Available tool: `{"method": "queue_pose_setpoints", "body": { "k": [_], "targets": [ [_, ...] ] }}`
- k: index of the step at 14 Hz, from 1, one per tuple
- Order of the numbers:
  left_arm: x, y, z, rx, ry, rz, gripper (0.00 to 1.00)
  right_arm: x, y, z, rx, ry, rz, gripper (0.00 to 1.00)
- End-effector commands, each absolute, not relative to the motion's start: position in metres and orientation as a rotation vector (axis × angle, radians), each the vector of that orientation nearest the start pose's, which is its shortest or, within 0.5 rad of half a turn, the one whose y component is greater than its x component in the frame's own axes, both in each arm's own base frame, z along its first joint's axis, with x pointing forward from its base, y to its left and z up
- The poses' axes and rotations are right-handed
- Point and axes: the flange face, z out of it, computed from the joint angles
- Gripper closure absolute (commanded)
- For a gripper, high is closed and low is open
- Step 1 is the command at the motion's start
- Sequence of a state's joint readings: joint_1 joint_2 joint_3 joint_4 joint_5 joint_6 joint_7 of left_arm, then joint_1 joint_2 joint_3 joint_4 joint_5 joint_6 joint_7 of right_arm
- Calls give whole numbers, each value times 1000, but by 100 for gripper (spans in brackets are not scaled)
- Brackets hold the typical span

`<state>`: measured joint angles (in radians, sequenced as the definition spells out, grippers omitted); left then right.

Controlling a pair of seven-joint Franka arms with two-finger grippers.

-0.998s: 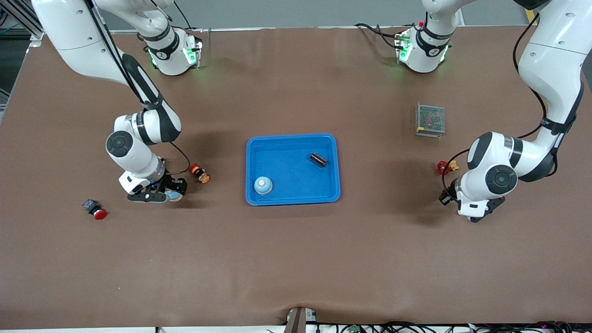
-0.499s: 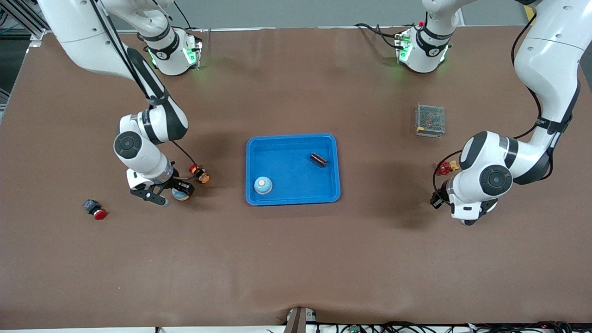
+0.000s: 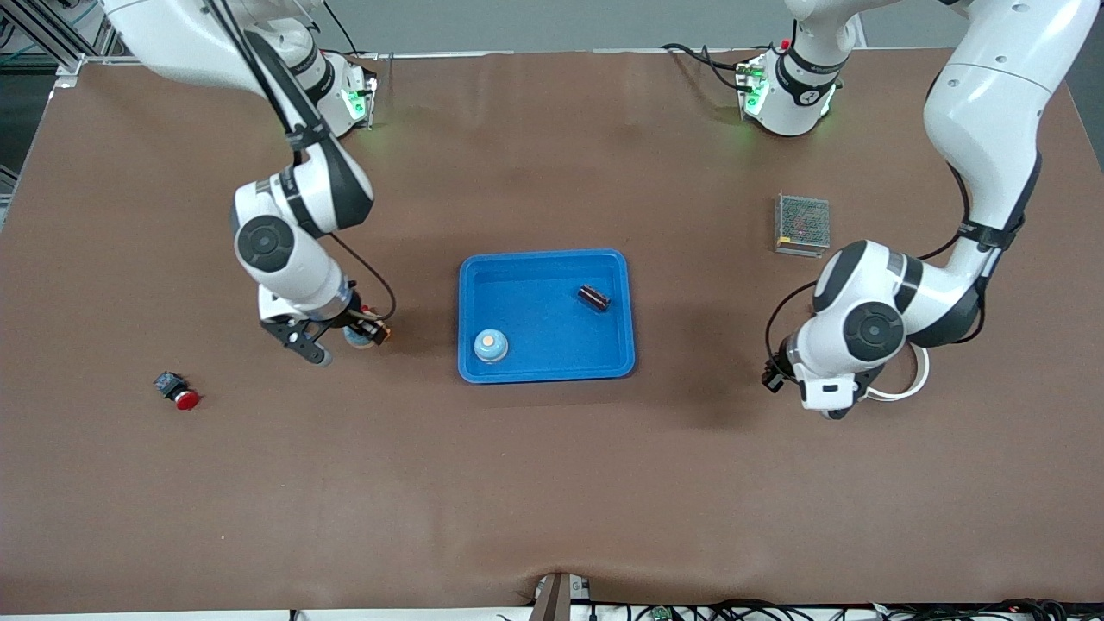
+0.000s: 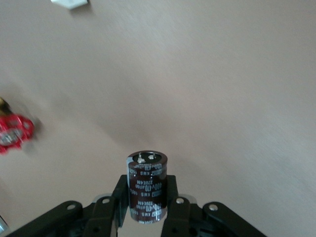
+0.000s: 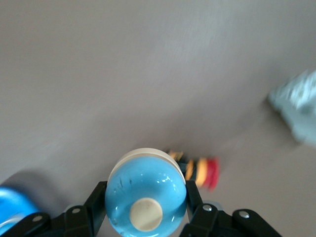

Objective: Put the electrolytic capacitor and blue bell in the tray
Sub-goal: 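Carry the second bell and the capacitor over the blue tray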

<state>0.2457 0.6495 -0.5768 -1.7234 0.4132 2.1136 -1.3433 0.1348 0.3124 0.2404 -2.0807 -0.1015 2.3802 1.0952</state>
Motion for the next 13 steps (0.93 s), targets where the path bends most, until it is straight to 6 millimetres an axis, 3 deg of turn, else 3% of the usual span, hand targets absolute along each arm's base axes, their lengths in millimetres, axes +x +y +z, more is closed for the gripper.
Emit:
{"method": "queue_pose_setpoints", "body": {
  "k": [1,3,7,9,13],
  "targets": [
    [626,-192,260,-2751,-1295,128,100,524,252,292,-2892,1171,5,100],
    [614,-229,264,-2742,-1317,110,100,511,278,293,-2859,1229,11,100],
    [594,-279,265,-2736,-1320,87,100,481,328,291,-2779,1386,8,100],
    [593,-289,269,-2714,-1389,68,100,471,342,289,-2745,1461,7,100],
    [572,-339,274,-2749,-1365,55,100,458,362,286,-2696,1518,4,100]
  ]
}}
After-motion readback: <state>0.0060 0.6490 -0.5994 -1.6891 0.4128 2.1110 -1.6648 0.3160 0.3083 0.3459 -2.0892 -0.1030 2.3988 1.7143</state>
